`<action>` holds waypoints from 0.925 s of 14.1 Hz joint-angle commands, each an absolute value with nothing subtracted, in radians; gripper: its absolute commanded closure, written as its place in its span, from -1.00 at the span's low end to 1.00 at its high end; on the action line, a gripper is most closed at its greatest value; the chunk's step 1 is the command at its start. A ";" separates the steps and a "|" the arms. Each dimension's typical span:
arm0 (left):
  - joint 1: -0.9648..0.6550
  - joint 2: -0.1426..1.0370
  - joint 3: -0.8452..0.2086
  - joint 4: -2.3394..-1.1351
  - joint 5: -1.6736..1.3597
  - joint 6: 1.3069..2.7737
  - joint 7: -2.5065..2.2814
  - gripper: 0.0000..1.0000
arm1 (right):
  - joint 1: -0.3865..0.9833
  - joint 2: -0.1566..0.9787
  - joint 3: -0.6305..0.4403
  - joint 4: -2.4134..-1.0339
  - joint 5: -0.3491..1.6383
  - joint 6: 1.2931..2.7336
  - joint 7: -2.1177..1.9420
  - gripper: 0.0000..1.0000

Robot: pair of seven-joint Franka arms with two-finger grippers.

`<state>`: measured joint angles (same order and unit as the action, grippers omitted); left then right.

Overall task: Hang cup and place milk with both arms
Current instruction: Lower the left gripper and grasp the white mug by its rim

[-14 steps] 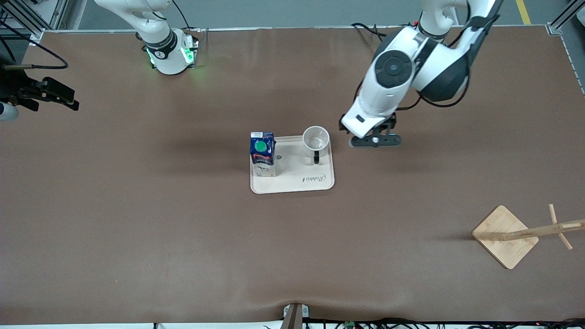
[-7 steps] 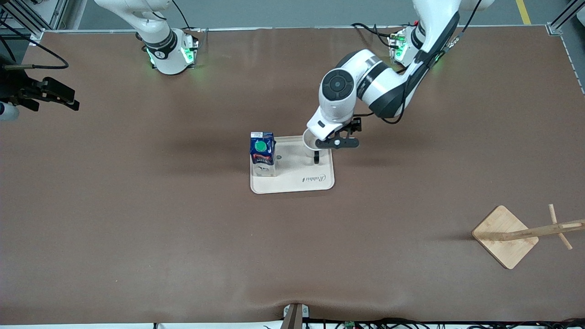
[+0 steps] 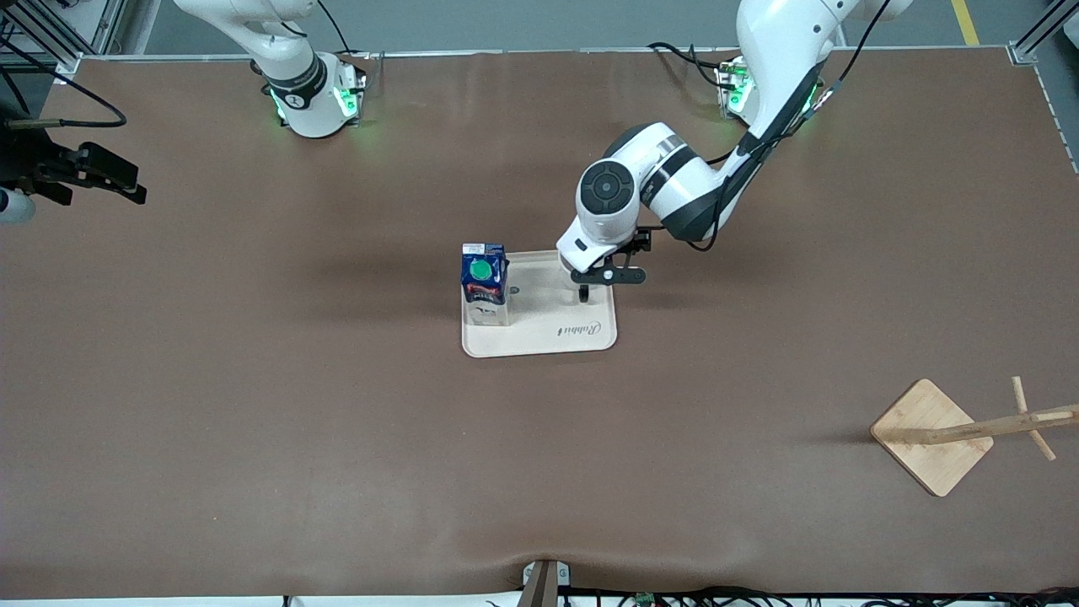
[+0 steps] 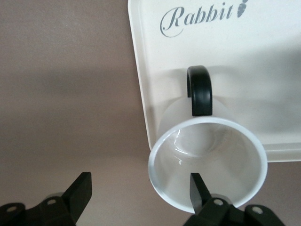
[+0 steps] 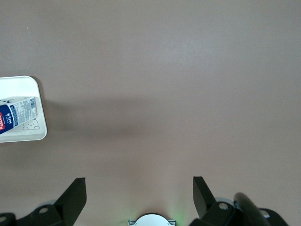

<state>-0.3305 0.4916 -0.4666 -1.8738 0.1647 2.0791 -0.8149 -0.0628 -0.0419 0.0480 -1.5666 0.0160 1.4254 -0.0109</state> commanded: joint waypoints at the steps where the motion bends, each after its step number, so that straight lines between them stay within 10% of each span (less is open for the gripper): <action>1: -0.337 0.508 -0.466 -1.862 0.187 2.080 -0.842 -0.27 | -0.072 -0.041 0.055 -1.568 0.014 1.428 -0.020 -1.00; 9: -0.341 0.569 -0.466 -1.792 0.184 2.080 -0.880 0.99 | -0.080 -0.041 0.054 -1.565 0.014 1.430 -0.020 -1.00; 13: -0.345 0.587 -0.465 -1.746 0.184 2.080 -0.884 1.00 | -0.116 -0.008 0.054 -1.552 0.009 1.439 -0.018 -1.00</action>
<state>-0.3337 0.5528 -0.4685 -1.7900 0.1651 2.0814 -0.8567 -0.0809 -0.0370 0.0448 -1.5666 0.0159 1.4289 -0.0109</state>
